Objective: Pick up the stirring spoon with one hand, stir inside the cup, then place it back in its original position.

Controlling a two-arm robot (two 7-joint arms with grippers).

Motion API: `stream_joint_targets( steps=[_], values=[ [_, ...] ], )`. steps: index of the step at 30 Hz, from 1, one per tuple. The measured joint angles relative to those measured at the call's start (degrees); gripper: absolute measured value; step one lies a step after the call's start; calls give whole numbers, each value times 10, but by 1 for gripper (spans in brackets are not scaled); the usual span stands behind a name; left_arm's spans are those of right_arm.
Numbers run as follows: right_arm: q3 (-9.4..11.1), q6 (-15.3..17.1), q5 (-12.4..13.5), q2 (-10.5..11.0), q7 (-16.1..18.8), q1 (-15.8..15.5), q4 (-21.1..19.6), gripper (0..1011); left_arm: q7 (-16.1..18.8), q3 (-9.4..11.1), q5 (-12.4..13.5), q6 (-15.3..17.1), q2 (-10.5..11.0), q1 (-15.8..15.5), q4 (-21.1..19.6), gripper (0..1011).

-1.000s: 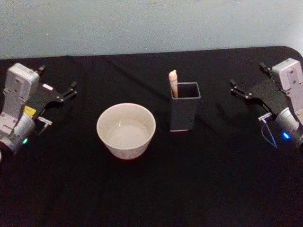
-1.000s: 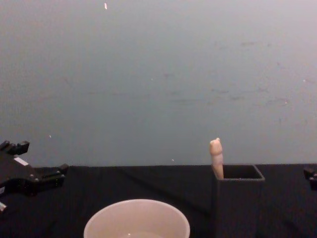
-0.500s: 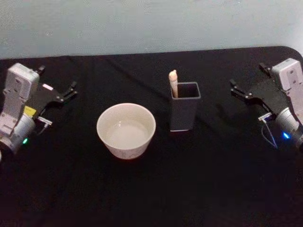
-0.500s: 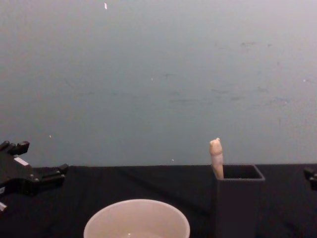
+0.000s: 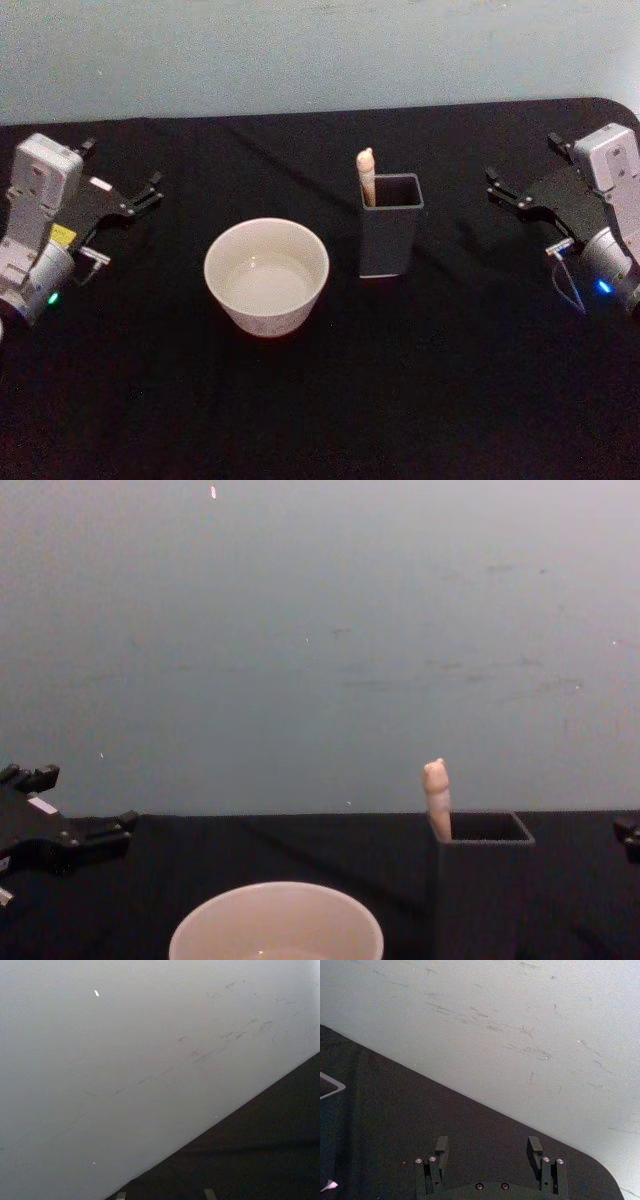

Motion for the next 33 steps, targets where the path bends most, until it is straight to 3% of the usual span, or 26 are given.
stream_joint_targets(
  steps=[26, 33],
  values=[
    [1, 0, 0, 0, 0, -1, -1, 1000, 0, 0, 0, 0, 0, 0, 0, 1001],
    [19, 18, 15, 4, 25, -16, -40, 1000, 0, 0, 0, 0, 0, 0, 0, 1001]
  ],
)
